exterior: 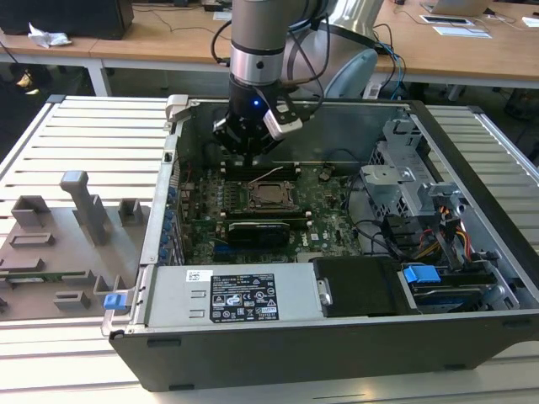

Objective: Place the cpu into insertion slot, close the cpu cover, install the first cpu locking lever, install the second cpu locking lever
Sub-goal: 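Install the first cpu locking lever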

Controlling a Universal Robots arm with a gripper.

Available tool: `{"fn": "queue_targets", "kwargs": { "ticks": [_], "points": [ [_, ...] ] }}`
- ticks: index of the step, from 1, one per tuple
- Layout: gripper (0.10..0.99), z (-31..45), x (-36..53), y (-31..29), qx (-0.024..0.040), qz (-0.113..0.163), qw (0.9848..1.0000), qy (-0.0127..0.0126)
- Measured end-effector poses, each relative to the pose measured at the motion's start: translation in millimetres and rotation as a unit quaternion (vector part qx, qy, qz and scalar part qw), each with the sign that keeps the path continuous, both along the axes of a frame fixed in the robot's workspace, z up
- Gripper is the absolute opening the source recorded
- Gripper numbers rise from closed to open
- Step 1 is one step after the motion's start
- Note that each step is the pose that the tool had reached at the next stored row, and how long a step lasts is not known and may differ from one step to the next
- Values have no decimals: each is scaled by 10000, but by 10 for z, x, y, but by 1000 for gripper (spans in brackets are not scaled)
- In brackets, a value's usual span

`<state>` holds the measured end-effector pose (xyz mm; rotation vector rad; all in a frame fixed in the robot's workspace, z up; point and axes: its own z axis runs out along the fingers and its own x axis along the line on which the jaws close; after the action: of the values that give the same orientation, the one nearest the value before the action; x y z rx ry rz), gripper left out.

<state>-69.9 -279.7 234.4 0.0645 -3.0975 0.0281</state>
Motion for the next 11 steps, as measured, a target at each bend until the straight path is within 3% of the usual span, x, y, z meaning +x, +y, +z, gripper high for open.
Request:
{"fn": "queue_targets", "kwargs": {
  "ticks": [11],
  "points": [
    [106, -168, 2, 1, 0, -2, 10000, 0]
  ]
}}
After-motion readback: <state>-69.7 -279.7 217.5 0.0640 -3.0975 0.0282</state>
